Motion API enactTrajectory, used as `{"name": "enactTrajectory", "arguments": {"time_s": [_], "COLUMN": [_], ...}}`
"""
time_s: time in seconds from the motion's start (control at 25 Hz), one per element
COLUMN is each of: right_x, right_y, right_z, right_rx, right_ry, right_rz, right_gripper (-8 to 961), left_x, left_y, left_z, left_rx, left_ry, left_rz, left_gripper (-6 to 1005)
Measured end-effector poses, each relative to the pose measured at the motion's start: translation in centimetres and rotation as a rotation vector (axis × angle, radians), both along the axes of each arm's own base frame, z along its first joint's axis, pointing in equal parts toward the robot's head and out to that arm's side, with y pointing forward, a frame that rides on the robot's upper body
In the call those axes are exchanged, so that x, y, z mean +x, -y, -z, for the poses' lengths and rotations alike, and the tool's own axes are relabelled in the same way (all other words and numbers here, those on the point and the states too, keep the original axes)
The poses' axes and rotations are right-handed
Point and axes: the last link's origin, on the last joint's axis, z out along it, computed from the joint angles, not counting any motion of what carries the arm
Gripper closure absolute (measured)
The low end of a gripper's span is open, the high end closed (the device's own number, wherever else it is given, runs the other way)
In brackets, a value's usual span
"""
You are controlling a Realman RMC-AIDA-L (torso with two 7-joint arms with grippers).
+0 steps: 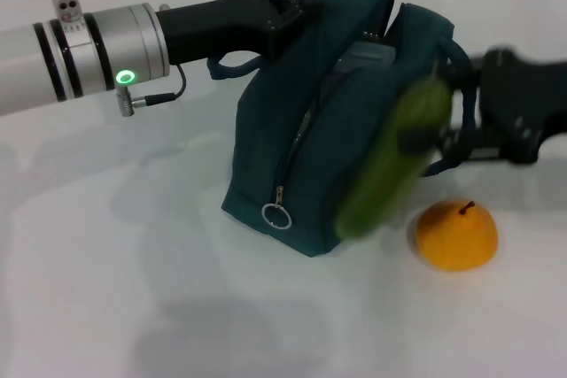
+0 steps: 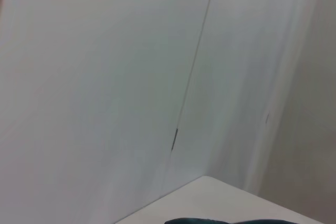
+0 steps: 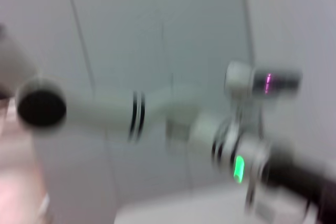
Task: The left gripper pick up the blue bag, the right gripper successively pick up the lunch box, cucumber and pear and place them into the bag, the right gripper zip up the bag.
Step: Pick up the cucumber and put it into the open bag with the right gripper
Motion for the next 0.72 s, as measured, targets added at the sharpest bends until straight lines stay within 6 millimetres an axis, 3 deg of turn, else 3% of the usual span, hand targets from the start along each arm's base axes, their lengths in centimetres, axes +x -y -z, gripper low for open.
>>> {"name": "enactTrajectory", "arguments": {"time_s": [0.36,0.72], "right_x": [0.9,-0.2], "right_y": [-1.2,-3.6], "right_z": [-3.9,-2.9], "right_rx": [0.243,0.264], "right_ry": [-0.515,-0.549], "right_rz": [0.057,0.127], "right_gripper": [402,406], "left_x": [0.2,0.7], "left_y": [0.4,0.7], "left_z": [0.0,0.1], "left_rx": [-0.007,-0.025], "left_ry": [0.001,0.013], "left_rz": [0.036,0.063], "left_gripper": [962,962]}}
